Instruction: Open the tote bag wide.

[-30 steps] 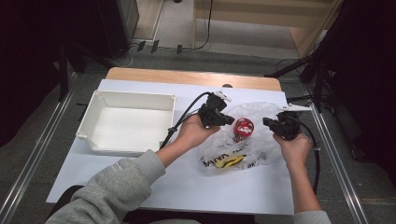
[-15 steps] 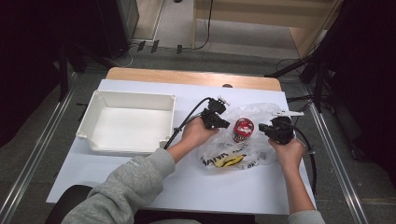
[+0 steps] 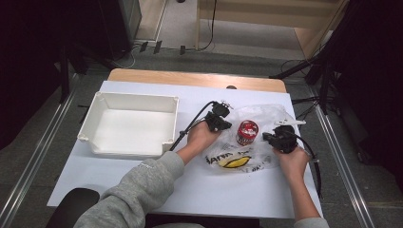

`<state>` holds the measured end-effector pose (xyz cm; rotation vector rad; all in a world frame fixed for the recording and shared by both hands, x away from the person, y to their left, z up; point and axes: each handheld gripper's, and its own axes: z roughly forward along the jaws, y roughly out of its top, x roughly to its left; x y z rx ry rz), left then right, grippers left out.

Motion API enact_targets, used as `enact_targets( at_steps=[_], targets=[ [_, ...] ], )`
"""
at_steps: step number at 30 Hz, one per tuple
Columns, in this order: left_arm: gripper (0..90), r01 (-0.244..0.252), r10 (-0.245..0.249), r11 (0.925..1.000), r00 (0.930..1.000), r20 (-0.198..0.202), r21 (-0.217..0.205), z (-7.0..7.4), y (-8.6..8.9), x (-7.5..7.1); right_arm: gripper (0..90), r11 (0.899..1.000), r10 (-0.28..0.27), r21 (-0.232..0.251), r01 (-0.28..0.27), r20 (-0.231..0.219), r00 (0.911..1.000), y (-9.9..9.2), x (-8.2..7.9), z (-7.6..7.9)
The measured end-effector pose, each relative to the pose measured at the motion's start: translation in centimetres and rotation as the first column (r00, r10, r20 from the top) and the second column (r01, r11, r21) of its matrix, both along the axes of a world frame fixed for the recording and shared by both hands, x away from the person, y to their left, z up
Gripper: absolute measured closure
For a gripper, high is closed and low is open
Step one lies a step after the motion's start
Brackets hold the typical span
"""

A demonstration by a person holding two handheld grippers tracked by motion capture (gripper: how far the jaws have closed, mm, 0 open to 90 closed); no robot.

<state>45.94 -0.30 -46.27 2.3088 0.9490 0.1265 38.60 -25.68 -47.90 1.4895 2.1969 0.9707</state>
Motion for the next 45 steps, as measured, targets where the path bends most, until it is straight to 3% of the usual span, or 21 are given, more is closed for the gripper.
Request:
enact_targets(
  at_steps=[4,19,32,37,45],
  targets=[
    [90.0,-0.017,0.016,0.9997,0.9996,0.022,0.019,0.1,0.3,0.2,90.0,1.0,-0.012,0.005,0.012,-0.001,0.9999,-0.6,-0.7,0.0],
    [90.0,-0.073,0.072,0.9963,0.9966,0.04,0.044,0.2,1.3,1.0,90.0,0.996,-0.086,0.017,0.086,0.006,0.9963,-4.0,-1.8,-0.2],
    [90.0,-0.1,0.099,0.9947,0.9944,0.035,0.023,0.1,2.1,1.3,90.0,0.993,-0.114,0.016,0.114,0.016,0.9933,-5.8,-2.7,-0.4],
    [90.0,-0.121,0.121,0.9926,0.9912,0.055,0.004,-0.1,2.2,1.1,90.0,0.993,-0.118,0.016,0.118,0.018,0.9928,-6.0,-2.8,-0.4],
    [90.0,-0.142,0.139,0.9897,0.9863,0.088,0.02,-0.1,2.3,0.9,90.0,0.991,-0.134,0.015,0.134,0.021,0.9907,-6.5,-2.8,-0.5]
  ],
)
